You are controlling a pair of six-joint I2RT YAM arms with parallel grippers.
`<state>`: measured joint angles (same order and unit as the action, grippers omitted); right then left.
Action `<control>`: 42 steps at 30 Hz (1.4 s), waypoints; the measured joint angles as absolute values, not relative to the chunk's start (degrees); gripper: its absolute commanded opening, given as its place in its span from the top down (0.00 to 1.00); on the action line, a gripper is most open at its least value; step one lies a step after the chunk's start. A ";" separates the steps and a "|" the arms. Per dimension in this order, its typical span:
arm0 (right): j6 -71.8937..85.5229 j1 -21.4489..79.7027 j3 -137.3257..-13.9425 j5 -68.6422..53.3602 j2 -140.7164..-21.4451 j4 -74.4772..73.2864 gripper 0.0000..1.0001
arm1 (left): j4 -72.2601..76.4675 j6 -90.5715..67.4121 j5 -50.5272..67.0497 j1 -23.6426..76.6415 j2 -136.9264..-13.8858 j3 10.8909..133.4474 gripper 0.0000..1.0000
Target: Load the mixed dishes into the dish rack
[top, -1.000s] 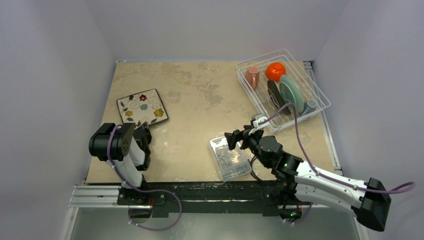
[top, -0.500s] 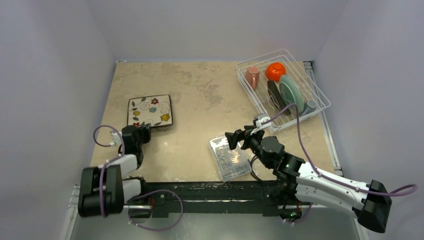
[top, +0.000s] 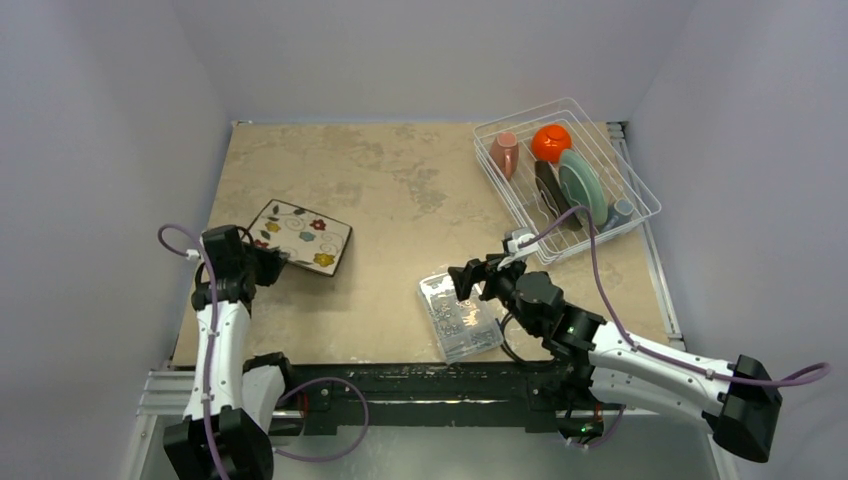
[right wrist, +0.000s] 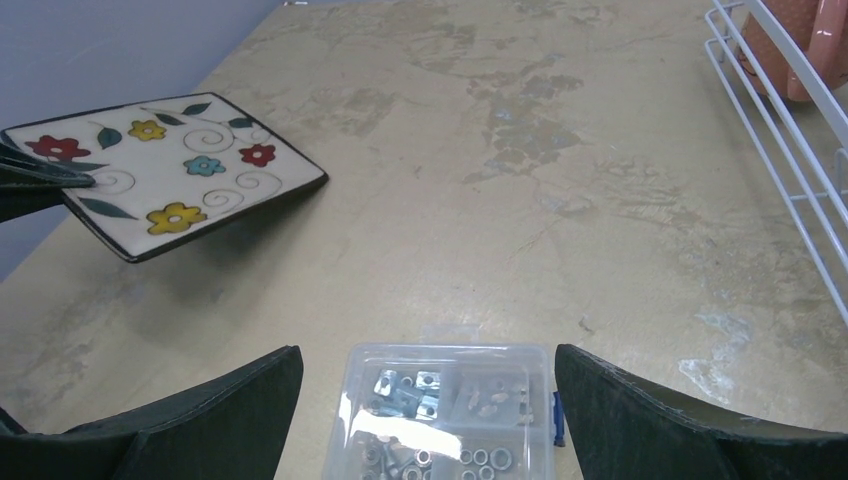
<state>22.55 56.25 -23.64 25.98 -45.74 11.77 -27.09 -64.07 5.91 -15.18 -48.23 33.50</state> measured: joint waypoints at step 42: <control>18.96 56.25 -37.91 20.36 -46.61 -1.83 0.01 | -56.42 -52.88 29.04 -16.36 -51.22 53.65 1.00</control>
